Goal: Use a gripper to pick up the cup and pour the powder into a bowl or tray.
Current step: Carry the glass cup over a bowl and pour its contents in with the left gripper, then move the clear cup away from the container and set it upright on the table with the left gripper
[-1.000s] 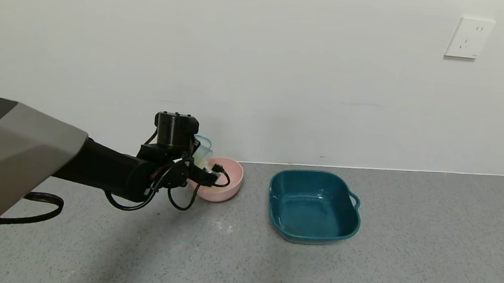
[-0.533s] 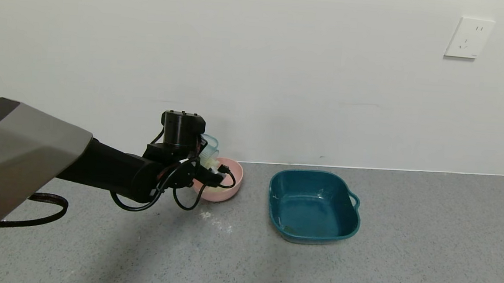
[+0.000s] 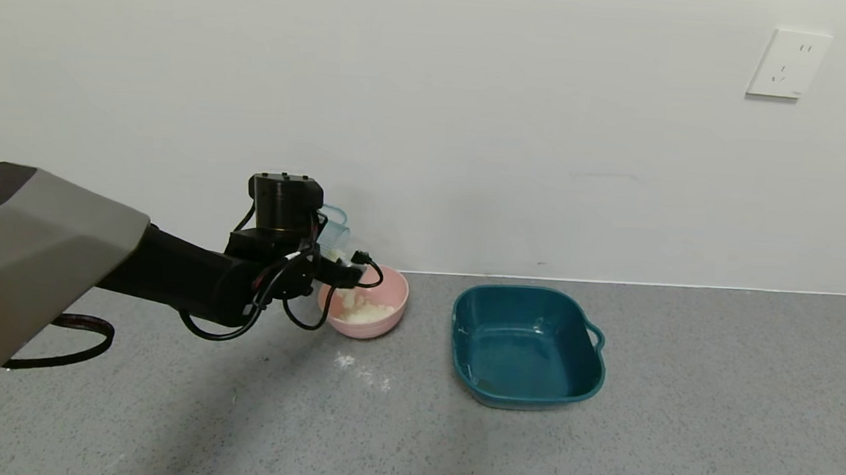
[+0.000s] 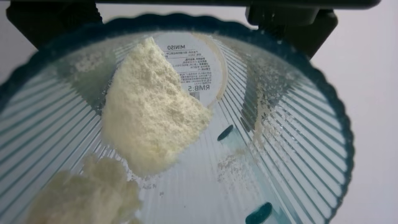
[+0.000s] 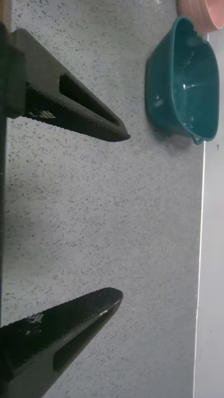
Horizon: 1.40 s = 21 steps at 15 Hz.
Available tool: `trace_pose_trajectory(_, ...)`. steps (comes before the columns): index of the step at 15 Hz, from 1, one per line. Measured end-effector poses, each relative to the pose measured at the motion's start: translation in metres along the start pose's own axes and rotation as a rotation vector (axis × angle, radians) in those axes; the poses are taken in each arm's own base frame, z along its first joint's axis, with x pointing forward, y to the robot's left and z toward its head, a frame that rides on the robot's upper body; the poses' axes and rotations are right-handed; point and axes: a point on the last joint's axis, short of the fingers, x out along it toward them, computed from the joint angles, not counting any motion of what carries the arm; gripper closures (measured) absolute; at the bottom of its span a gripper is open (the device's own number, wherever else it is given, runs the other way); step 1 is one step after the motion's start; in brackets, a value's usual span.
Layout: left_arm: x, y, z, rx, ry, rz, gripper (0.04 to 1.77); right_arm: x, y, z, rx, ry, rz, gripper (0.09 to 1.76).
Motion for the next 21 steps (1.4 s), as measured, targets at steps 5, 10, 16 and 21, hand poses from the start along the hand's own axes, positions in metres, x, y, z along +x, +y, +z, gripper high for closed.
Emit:
trace_pose_trajectory(5, 0.002, -0.011, -0.002, -0.225, -0.007, -0.049, 0.51, 0.000, 0.000, 0.000, 0.000, 0.000, 0.000, 0.14)
trace_pose_trajectory(10, -0.010, -0.020, 0.001, -0.493, -0.052, -0.169, 0.51, 0.000, 0.000, 0.000, 0.000, 0.000, 0.000, 0.14)
trace_pose_trajectory(16, -0.016, -0.016, -0.013, -0.843, -0.095, -0.184, 0.51, 0.000, 0.000, 0.000, 0.000, 0.000, 0.000, 0.14)
trace_pose_trajectory(21, -0.021, -0.016, -0.027, -1.211, -0.123, -0.221, 0.51, 0.000, 0.000, 0.000, 0.000, 0.000, 0.000, 0.14)
